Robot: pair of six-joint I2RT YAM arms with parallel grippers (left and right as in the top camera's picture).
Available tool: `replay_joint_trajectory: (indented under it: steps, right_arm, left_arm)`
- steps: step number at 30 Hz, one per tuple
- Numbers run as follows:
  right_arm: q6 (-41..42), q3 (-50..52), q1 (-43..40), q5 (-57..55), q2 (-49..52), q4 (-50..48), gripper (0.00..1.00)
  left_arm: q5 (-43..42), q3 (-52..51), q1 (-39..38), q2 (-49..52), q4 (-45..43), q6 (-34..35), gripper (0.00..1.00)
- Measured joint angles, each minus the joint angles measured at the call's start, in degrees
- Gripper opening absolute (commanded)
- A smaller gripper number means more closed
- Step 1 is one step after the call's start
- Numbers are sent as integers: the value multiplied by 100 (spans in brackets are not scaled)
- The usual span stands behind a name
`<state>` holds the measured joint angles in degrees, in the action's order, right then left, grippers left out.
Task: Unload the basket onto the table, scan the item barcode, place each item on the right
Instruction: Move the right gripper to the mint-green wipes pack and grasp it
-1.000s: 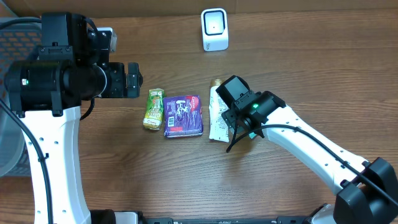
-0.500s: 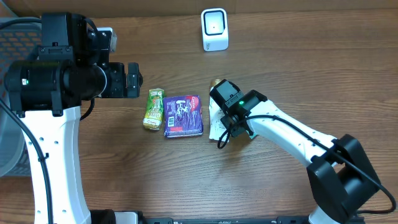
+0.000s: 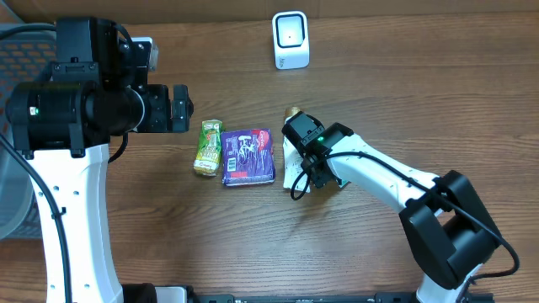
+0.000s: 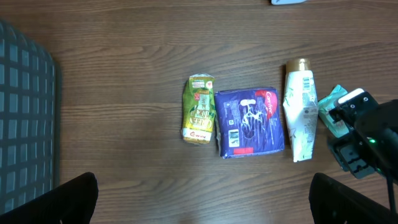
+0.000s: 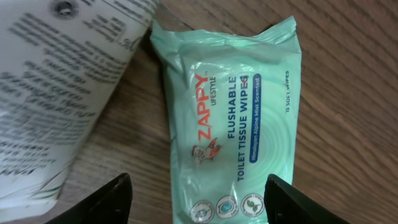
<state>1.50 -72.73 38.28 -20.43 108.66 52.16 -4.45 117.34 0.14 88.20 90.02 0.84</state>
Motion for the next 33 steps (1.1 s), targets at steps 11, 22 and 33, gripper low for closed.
replay_joint_trajectory:
  steps: [11,22,33]
  right_arm:
    - [-13,4,-4,-584,435,-116,75]
    - [-20,-94,-251,-656,601,-199,57]
    - [173,-133,-262,-597,629,59,11]
  left_arm:
    - [0,0,0,0,0,0,99]
    - [2,0,0,0,0,0,100]
    - [2,0,0,0,0,2,99]
